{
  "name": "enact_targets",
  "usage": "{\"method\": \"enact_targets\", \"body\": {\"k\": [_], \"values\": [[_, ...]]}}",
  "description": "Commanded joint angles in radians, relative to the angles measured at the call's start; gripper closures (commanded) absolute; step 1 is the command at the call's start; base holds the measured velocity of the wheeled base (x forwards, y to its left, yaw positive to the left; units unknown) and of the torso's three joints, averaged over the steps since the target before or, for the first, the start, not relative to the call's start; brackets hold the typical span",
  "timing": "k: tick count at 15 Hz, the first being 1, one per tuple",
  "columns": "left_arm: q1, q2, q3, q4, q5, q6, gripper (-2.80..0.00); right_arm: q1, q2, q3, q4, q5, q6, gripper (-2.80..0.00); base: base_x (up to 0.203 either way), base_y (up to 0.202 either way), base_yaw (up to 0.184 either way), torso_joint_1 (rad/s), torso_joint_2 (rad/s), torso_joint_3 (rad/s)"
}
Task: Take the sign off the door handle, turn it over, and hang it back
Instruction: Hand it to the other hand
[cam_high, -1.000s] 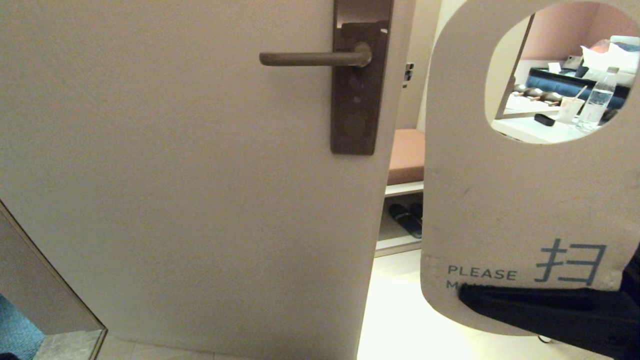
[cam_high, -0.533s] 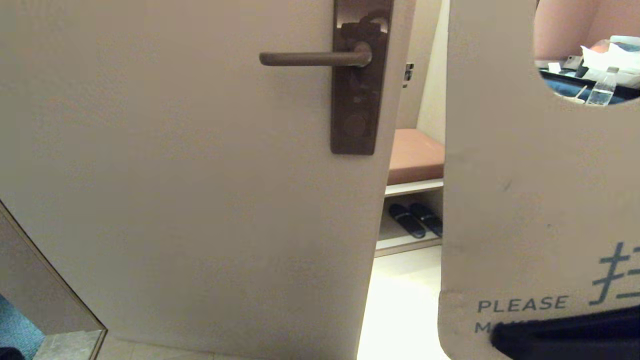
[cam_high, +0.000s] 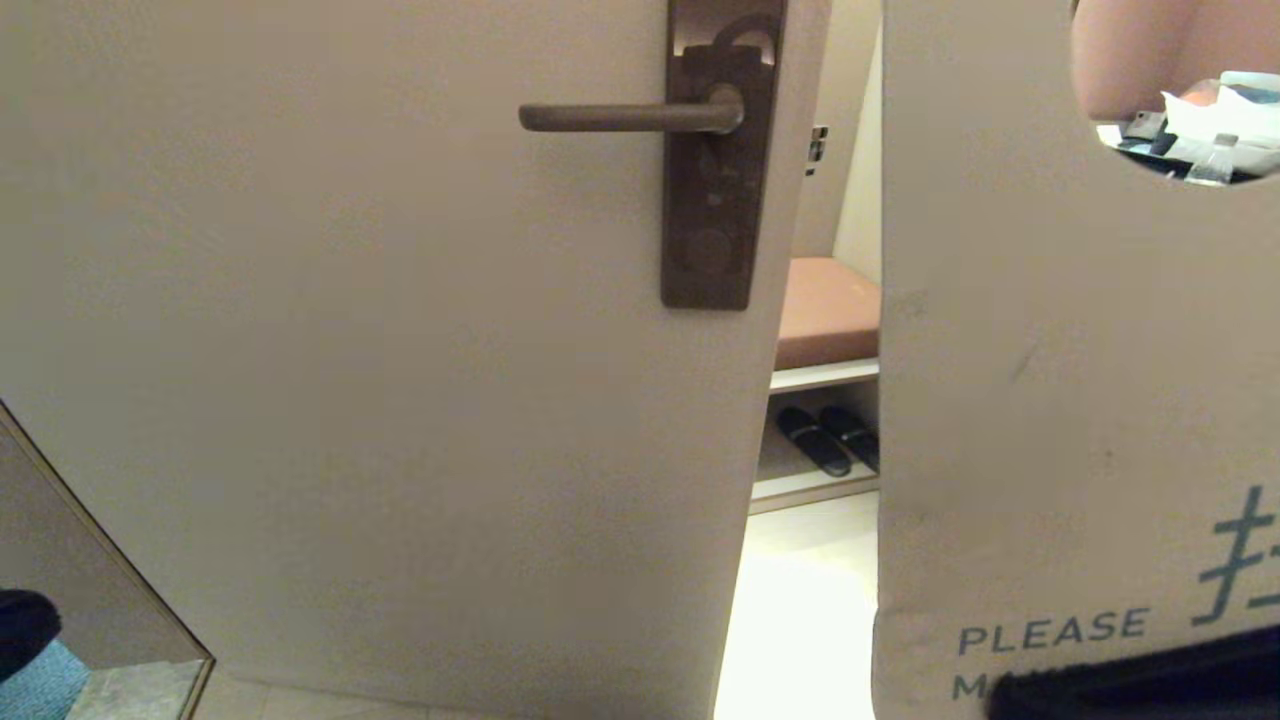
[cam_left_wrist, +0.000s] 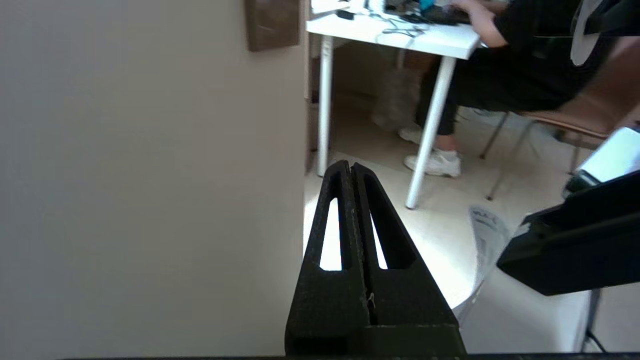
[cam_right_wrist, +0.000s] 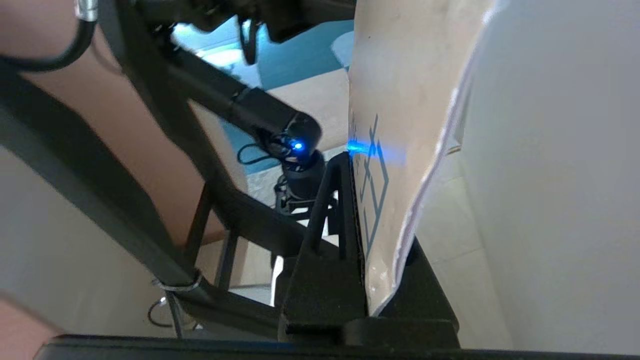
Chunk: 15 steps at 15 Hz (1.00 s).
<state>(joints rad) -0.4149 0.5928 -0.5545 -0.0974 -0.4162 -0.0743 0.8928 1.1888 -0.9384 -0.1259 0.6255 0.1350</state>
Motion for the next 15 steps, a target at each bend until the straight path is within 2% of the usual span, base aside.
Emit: {"method": "enact_targets", "body": {"k": [1,3,9,13,15], "values": [[-0.042,0.032,-0.008,-0.002,-0.003,-0.001,0.0,0.0,0.019,0.011,0.0,0.014,-0.036,0.0,0.0,0.0,0.0,0.0,0.0,0.0],[-0.085,0.046,-0.025,-0.001,-0.003,-0.002,0.0,0.0,0.038,0.036,-0.001,0.018,-0.099,0.0,0.0,0.0,0.0,0.0,0.0,0.0],[-0.174,0.125,-0.092,-0.004,-0.003,-0.007,0.0,0.0,0.057,0.092,-0.051,0.055,-0.101,0.0,0.0,0.0,0.0,0.0,0.0,0.0],[-0.249,0.159,-0.048,-0.045,-0.003,-0.007,0.0,0.0,0.109,0.152,-0.191,0.056,-0.093,0.0,0.0,0.0,0.0,0.0,0.0,0.0],[-0.255,0.186,-0.004,-0.119,-0.003,-0.01,0.0,0.0,0.121,0.17,-0.208,0.057,-0.092,0.0,0.0,0.0,0.0,0.0,0.0,0.0]]}}
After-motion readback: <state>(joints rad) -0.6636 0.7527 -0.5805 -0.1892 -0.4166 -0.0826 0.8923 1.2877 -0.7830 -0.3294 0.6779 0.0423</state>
